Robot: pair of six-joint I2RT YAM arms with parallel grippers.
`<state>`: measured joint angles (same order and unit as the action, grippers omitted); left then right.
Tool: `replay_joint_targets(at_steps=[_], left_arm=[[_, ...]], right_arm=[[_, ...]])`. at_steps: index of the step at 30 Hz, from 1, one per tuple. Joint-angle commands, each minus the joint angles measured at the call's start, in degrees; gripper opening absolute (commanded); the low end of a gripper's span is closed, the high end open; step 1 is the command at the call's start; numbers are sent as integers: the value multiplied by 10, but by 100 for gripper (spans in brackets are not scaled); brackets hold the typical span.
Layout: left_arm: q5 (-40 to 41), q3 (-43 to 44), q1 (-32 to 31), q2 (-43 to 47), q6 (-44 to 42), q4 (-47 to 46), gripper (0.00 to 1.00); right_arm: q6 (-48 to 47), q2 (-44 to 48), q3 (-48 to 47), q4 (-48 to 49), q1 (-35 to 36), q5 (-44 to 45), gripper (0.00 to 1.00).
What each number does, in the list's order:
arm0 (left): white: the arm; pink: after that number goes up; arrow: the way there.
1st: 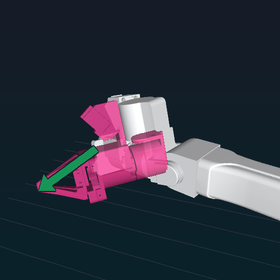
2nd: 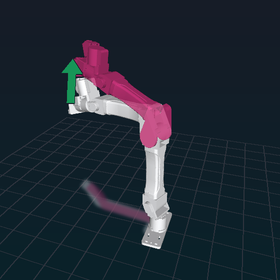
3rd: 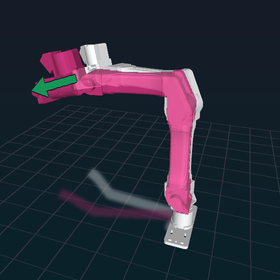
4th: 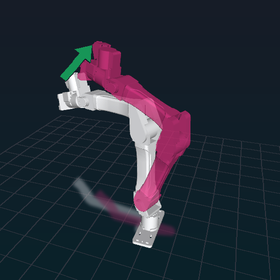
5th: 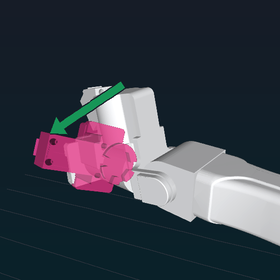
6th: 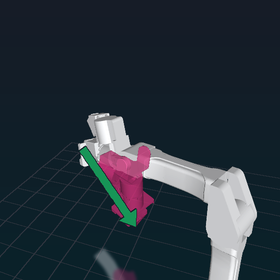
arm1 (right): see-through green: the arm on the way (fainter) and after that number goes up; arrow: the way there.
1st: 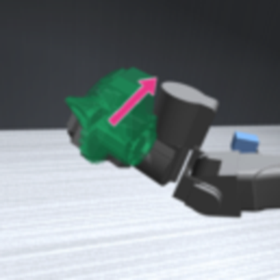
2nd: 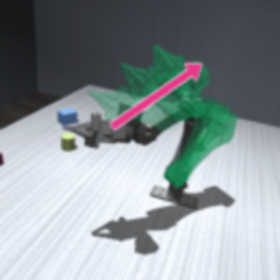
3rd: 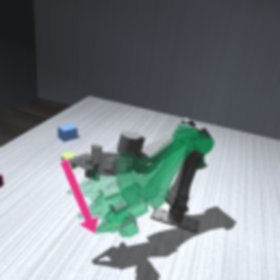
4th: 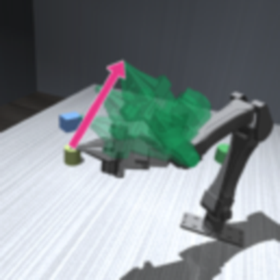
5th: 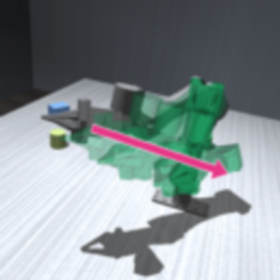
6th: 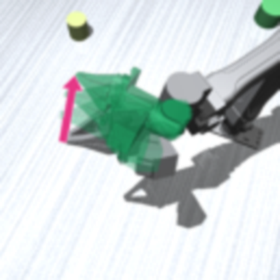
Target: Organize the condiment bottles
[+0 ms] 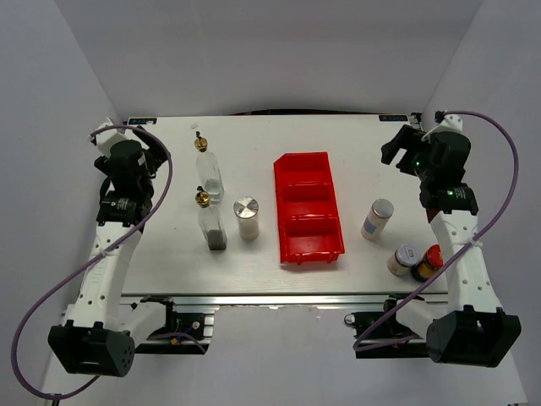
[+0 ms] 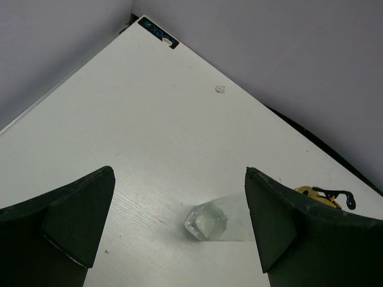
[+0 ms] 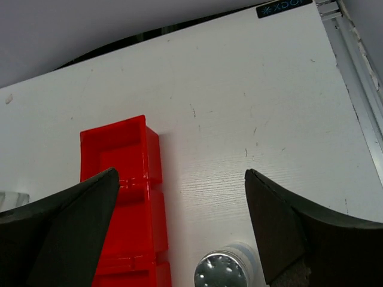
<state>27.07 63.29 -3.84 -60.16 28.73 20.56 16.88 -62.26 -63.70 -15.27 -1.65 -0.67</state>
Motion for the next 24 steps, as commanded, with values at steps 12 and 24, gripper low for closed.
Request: replay_joint_targets(at_steps=[12,24], left_arm=[[-67,-37,1,30,9,2,98],[-116,-62,1,29,-2,-35,98]], right_arm=[[-206,-34,-55,0,225,-212,89],[-388,-161,-100,102,530,-275,89]])
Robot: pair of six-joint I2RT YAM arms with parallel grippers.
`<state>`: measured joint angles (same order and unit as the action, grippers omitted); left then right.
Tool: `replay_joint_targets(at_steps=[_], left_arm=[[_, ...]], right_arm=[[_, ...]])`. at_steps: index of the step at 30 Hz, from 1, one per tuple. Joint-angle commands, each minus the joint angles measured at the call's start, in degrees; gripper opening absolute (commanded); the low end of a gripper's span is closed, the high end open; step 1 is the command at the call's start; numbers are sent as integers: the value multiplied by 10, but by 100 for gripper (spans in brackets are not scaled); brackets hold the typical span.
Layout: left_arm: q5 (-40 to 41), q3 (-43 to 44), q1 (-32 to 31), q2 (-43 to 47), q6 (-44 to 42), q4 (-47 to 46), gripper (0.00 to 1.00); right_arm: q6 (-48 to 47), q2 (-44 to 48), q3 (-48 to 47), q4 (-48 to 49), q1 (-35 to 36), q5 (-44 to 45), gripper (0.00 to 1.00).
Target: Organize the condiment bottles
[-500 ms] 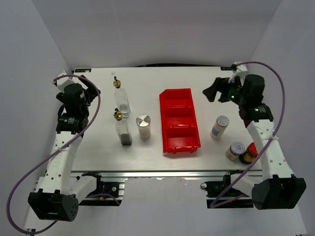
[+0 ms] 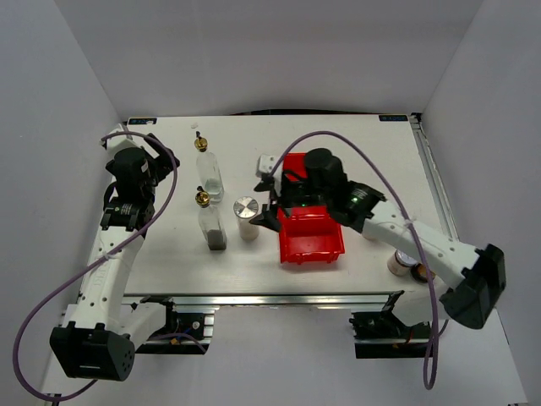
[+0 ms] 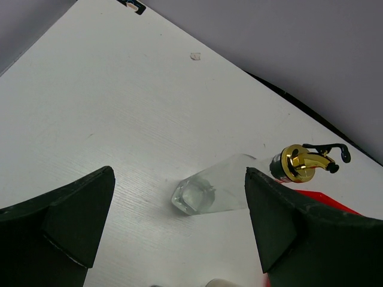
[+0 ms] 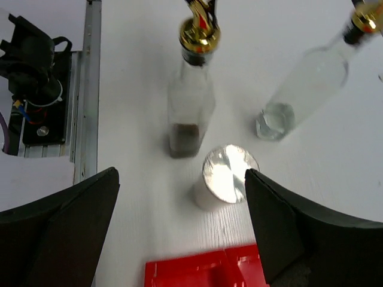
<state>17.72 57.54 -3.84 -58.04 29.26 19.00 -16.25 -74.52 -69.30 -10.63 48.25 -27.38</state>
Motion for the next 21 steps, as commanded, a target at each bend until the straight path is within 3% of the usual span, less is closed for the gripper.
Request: replay_joint_targets(at_steps=[1,8,17,21], left_arm=[[-25,-5,1,7,-7,-24,98],[-30,-8,0,5,-9,-28,98],[-33,-15,1,7,-14,-40,98],[-28,-15,1,5,-15,-40,98]], right_arm=[[-49,-54,-53,70,37,-8,89],[13,-171,-95,208,77,4,89],[75,-270,-171,241,84,-42,89],[104,-297,-180,265,89,-22,89]])
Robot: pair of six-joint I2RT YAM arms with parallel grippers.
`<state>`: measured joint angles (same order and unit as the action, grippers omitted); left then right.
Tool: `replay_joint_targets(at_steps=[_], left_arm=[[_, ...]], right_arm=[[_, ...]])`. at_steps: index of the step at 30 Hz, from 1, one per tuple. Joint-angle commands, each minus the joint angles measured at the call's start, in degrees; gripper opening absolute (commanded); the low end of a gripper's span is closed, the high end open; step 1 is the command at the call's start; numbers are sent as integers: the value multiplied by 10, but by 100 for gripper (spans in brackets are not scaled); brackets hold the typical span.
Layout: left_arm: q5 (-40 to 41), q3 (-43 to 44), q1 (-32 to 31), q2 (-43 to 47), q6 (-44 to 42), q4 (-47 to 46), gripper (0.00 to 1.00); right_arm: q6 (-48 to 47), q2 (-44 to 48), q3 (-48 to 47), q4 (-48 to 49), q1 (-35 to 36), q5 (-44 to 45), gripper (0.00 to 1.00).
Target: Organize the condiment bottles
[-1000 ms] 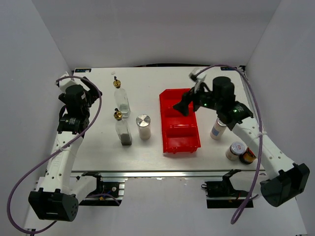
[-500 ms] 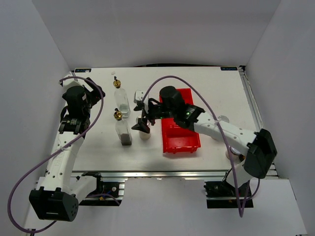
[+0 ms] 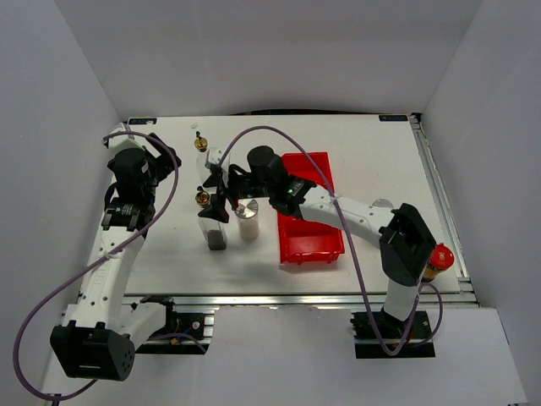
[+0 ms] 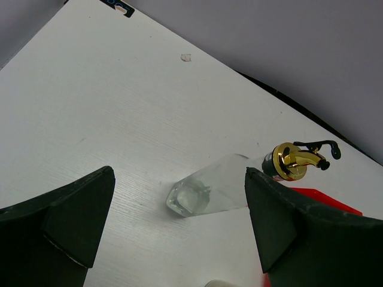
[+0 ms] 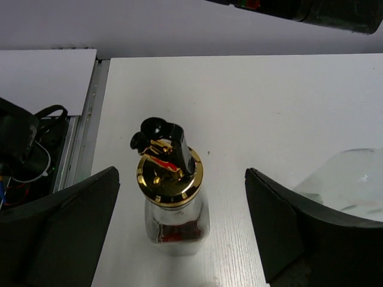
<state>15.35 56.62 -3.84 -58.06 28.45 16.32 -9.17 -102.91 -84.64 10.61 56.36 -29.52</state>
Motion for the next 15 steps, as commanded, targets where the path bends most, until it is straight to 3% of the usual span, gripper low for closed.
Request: replay_joint_targets(at_steps=[1,5,8,15], left_arm=[[-2,-5,1,5,-7,-13,98],[9,-5,0,2,-3,-10,98],[12,-5,0,1,-1,-10,98],[11,1,1,-3,1,-5,98]], right_arm=[[41,-19,-21,63,9,7,89],[71,-32,-7,114,12,17,88],[76,-42,-4,134,16,8,80],[92,-41,15,169,18,19,27]])
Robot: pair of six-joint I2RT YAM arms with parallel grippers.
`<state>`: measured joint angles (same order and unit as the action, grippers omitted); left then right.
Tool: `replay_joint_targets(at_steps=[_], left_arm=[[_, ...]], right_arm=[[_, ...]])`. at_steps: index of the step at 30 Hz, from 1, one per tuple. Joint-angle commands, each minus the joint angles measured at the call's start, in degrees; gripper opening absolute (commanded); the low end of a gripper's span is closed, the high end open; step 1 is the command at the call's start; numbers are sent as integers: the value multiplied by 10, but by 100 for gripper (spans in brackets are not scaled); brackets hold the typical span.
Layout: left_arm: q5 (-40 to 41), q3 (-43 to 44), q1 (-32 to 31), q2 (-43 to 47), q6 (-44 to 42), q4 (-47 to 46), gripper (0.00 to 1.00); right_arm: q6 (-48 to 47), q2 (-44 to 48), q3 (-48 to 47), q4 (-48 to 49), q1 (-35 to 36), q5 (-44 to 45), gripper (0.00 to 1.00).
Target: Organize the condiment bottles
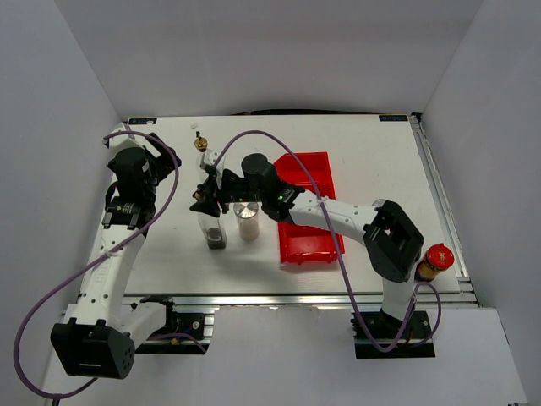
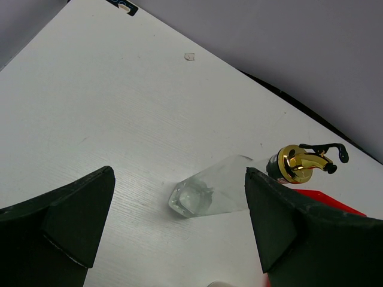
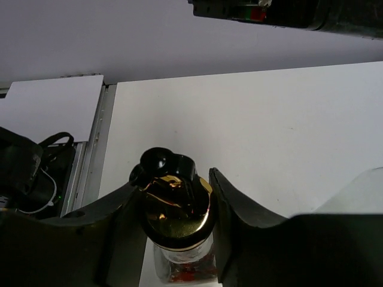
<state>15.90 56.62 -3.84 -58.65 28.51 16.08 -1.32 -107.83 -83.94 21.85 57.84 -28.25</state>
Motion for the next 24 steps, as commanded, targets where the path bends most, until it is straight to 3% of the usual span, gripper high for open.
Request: replay_joint_targets(at_steps=[1,5,6,15,20,24], left_arm=[[6,2,1,3,1,-2,98],[8,7,1,6,4,-2,98],[7,9,1,6,4,-3,98],[7,24,1,5,9,19,98],[6,20,1,17,3,21,98],[-1,23,1,26,-6,27,98]], right_arm=[[24,17,9,55,3,5,22],[19,42,-3,33,5,-29,8],[18,46,-17,23,6,-34,0],[48,124,-121,-114,7,-102,0],[52,165,-170,-206,7,-52,0],[-6,190,-233,-304,1,42,0]])
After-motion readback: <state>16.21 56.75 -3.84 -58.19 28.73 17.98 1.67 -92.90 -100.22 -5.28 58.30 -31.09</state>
